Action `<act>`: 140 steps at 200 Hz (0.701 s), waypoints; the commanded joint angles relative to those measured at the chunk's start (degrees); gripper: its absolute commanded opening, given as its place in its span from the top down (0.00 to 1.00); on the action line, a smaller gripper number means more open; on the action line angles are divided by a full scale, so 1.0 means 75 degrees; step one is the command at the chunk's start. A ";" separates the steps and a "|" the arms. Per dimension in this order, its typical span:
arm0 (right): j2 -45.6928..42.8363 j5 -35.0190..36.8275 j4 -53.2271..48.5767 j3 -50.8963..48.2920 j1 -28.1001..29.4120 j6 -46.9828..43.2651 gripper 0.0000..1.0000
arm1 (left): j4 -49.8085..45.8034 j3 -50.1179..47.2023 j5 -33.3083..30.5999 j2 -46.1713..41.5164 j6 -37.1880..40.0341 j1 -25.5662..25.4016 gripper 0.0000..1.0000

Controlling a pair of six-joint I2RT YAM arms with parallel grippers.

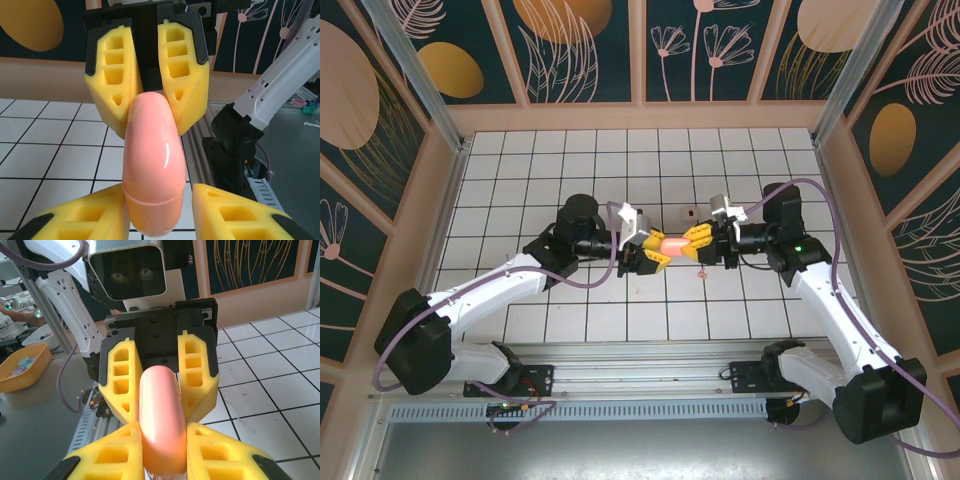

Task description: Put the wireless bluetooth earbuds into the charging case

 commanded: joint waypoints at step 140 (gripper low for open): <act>0.0054 -0.0115 0.0323 -0.0124 0.0134 0.0186 0.80 | 0.0202 0.0273 0.0206 0.0099 -0.0166 0.0024 0.63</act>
